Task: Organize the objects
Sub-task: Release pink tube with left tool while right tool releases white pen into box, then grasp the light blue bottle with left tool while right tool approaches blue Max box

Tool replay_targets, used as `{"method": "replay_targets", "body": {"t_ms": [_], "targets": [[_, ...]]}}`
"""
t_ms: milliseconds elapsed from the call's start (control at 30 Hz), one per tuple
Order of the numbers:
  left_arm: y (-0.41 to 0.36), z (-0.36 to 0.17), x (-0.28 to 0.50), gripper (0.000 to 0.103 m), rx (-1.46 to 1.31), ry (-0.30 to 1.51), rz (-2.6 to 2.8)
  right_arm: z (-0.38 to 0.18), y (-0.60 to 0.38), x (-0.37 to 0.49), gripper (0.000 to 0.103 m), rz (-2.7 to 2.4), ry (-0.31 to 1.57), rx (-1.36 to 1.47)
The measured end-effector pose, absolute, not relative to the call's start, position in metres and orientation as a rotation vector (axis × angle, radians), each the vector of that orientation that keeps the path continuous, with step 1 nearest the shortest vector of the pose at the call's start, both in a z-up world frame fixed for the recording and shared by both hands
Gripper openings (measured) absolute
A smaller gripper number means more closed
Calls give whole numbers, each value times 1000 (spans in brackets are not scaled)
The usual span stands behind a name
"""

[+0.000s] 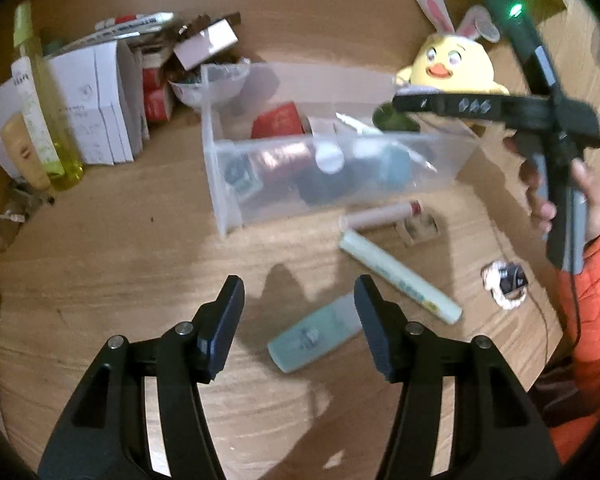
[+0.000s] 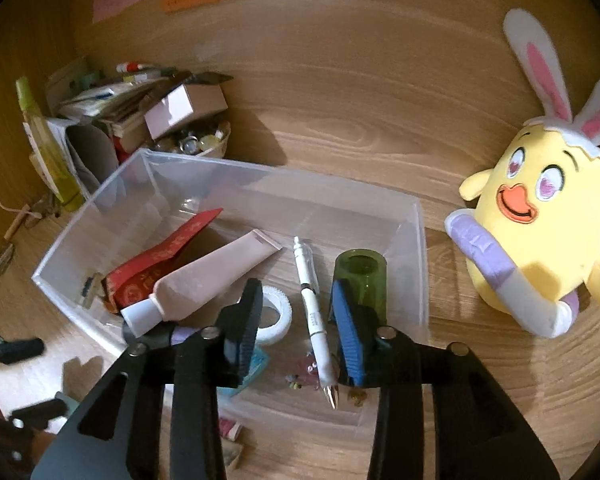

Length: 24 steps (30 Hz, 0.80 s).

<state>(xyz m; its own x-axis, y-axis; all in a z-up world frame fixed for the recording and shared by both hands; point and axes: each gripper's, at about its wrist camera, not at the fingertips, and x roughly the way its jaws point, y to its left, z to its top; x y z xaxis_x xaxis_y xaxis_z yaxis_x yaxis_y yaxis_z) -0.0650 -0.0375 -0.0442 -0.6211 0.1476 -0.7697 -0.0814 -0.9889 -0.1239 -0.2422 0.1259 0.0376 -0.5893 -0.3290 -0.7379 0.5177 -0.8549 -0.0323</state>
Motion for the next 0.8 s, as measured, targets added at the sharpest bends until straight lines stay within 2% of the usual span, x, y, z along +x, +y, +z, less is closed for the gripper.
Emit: {"method": "replay_targets", "body": {"t_ms": [167, 433, 667, 800], "targets": [[-31, -56, -64, 57, -1343, -120, 2663, 51, 144, -212, 53, -2458, 342, 974], [-24, -60, -61, 57, -1361, -104, 2626, 52, 182, -167, 54, -2468, 301, 935], [-21, -61, -54, 57, -1348, -68, 2643, 31, 213, -125, 54, -2433, 273, 992], [-21, -61, -54, 49, -1336, -68, 2665, 13, 223, -109, 54, -2411, 288, 1049]]}}
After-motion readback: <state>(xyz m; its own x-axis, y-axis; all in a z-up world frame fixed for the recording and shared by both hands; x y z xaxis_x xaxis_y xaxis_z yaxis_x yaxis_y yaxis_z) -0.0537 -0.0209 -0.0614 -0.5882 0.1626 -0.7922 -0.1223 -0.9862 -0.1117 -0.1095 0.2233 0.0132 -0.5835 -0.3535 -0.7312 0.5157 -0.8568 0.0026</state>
